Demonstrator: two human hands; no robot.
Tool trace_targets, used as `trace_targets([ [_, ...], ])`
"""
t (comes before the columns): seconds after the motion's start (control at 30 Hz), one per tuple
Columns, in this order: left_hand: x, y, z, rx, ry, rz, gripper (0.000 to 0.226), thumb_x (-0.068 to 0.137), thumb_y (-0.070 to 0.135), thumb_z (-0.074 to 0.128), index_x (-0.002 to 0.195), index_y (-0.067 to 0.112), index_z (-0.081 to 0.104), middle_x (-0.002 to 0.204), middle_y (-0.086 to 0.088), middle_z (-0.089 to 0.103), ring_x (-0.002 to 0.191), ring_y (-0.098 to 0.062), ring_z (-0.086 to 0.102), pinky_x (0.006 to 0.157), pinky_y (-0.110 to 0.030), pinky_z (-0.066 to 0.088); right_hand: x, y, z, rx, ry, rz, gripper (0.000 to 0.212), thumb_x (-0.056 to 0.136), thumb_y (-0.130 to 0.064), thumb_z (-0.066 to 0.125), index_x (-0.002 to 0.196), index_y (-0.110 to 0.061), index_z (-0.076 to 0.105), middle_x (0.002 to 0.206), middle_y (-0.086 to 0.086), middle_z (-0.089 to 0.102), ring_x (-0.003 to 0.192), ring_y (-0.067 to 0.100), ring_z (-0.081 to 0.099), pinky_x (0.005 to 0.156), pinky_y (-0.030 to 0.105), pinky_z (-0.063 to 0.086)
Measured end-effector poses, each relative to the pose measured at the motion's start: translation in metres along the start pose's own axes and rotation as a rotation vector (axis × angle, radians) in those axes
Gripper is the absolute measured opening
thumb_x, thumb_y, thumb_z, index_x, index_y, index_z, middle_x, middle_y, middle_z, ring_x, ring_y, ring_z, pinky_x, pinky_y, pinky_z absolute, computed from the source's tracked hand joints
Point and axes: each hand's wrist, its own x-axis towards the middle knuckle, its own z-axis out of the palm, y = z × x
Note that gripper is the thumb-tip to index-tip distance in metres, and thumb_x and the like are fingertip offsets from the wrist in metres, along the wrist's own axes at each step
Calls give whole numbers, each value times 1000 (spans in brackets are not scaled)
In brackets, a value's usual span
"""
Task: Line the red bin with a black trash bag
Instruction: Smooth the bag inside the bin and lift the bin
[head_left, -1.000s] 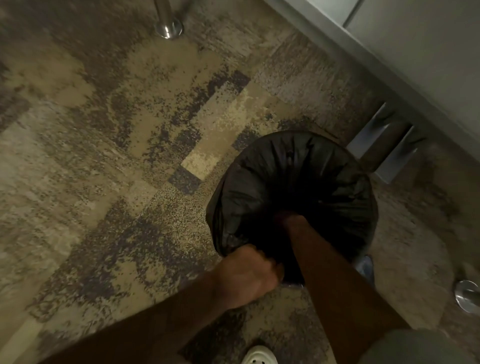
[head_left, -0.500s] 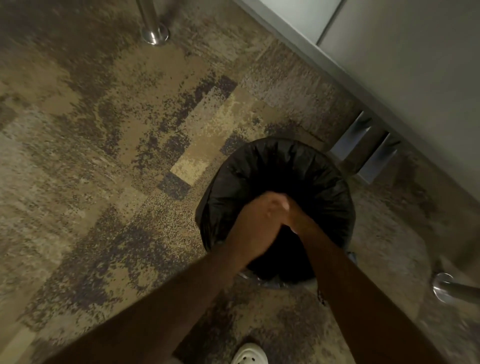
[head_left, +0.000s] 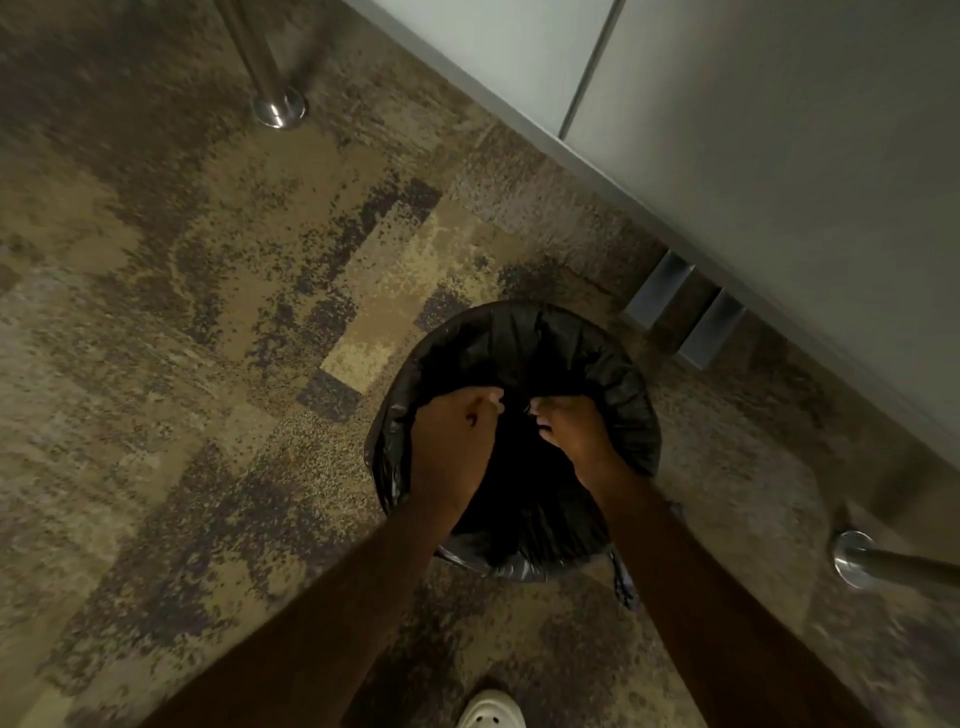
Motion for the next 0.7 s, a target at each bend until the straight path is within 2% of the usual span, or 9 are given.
trace_targets([
  [0.03,-2,6,-11,72,78,105,25,97,27,53,99,21,77,93,5,75,85,-10,65,82,-19,48,-14,-2,-5,-66,47,-126,23,92,-18,59,99,-3,74,111,22,71,109,39,65,100,46,52],
  [0.1,3,11,-37,186,228,285,23,94,32,57,108,25,74,102,7,74,96,-12,64,85,-24,49,-44,-8,-24,-339,229,-445,26,92,-27,53,104,-18,75,107,4,75,100,23,69,90,26,51],
  [0.13,9,10,-51,219,276,301,22,92,33,59,109,26,71,105,6,70,99,-16,62,84,-27,48,-55,-10,-36,-483,366,-597,30,92,-30,50,111,-22,73,110,-1,74,98,19,69,85,22,48],
  [0.2,14,3,-75,239,298,174,25,90,36,64,113,26,66,113,3,64,104,-22,60,83,-35,53,-73,-14,-64,-558,534,-694,36,91,-31,48,122,-24,66,113,0,72,95,21,69,82,25,53],
  [0.3,11,-5,-89,222,219,-95,40,84,41,75,117,19,68,116,-2,69,101,-25,67,81,-42,59,-83,-6,-94,-540,631,-604,41,90,-25,61,129,-16,60,122,11,67,107,30,64,89,31,49],
  [0.4,5,-8,-89,236,154,-166,47,82,42,77,120,14,71,115,-3,74,100,-24,71,84,-41,60,-81,9,-104,-496,514,-307,49,90,-32,65,134,-13,58,132,12,63,117,32,61,97,35,47],
  [0.5,5,-13,-84,232,124,-193,41,84,38,76,117,14,73,110,-3,76,96,-24,72,84,-41,60,-71,22,-103,-404,405,-184,37,87,-31,65,121,-18,70,113,10,74,101,29,68,86,34,52],
  [0.6,7,-19,-76,225,89,-220,26,89,29,72,108,12,75,101,-6,77,82,-21,67,70,-28,51,-64,28,-101,-310,342,-182,22,84,-23,66,101,-14,76,84,12,74,78,28,69,70,34,55],
  [0.7,10,-24,-72,230,73,-258,22,91,23,68,107,9,75,98,-13,76,89,-31,70,68,-27,41,-57,33,-101,-205,317,-187,5,80,-18,71,82,-17,75,71,3,70,73,25,70,64,27,52],
])
